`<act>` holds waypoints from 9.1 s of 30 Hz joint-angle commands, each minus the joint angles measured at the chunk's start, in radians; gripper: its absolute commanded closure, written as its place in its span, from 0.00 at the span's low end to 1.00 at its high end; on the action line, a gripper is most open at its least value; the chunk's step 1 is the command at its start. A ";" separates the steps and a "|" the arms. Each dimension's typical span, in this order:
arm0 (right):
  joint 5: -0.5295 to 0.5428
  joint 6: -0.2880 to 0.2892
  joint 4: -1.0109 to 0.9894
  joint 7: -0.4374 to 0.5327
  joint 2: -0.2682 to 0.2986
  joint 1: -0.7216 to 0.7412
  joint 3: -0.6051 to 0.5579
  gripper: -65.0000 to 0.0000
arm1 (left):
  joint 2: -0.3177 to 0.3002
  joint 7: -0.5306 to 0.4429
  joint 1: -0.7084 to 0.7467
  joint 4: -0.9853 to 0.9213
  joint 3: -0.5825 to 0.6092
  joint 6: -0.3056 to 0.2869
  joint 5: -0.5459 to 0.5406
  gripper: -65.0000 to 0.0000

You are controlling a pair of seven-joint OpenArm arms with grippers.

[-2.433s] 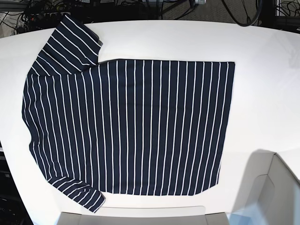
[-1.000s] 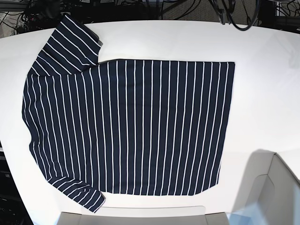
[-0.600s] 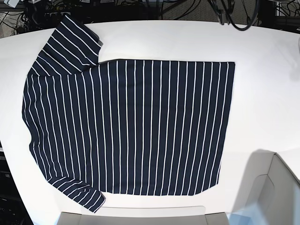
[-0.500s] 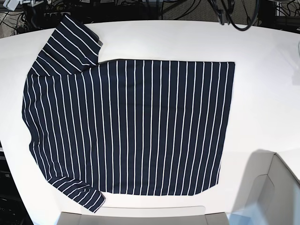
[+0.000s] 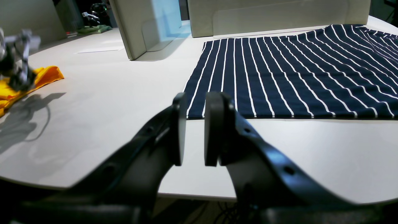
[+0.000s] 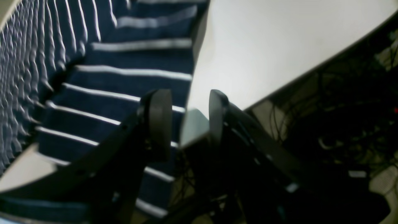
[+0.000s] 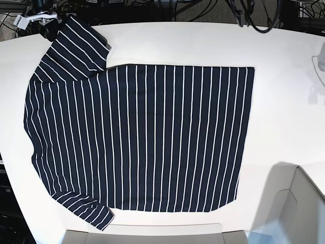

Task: Fold the T-shirt properly
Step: 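Move both grippers down to the shirt's collar-edge corners and grasp them, then lift the collar edge with both grippers and fold it over the shirt body, then lower the folded edge with both grippers and release it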

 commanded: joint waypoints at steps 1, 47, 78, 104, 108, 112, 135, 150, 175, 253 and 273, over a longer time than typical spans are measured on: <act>0.000 0.002 0.001 0.011 0.018 0.006 0.007 0.68 | 0.001 -0.020 0.018 0.009 -0.003 0.004 -0.004 0.82; -0.003 0.270 -0.034 -0.549 -0.236 0.136 0.346 0.68 | -0.182 1.574 -0.227 0.474 -0.241 -0.114 -0.989 0.66; -0.003 0.270 -0.008 -0.549 -0.236 0.148 0.342 0.68 | -0.183 1.870 -0.548 0.144 -0.247 -0.116 -0.989 0.66; -0.003 0.315 0.187 -0.548 -0.266 -0.043 0.489 1.00 | -0.231 1.875 -0.371 0.278 -0.347 -0.114 -0.992 1.00; -0.004 0.408 0.206 -0.549 -0.325 -0.079 0.547 1.00 | -0.234 1.877 -0.319 0.281 -0.391 -0.114 -0.995 1.00; -0.056 0.421 0.204 -0.549 -0.338 -0.089 0.564 1.00 | -0.234 1.877 -0.296 0.329 -0.393 -0.116 -0.992 1.00; -0.293 0.416 0.279 -1.109 -0.404 0.291 0.762 1.00 | -0.225 2.027 -0.500 0.500 -0.396 0.078 -0.992 1.00; -0.668 0.425 0.307 -1.444 -0.460 0.687 0.846 1.00 | -0.234 2.027 -0.710 0.421 -0.313 0.237 -0.989 1.00; -1.110 0.425 0.084 -1.373 -0.460 1.015 0.596 1.00 | -0.295 2.024 -1.048 0.121 -0.215 0.245 -0.797 1.00; -1.244 0.442 -0.209 -1.233 -0.463 0.975 0.503 1.00 | -0.438 1.966 -0.868 -0.081 0.123 0.240 -0.798 1.00; -1.236 0.531 -0.006 -1.226 -0.473 0.626 0.512 1.00 | -0.481 1.723 -0.397 0.006 0.123 0.239 -0.798 1.00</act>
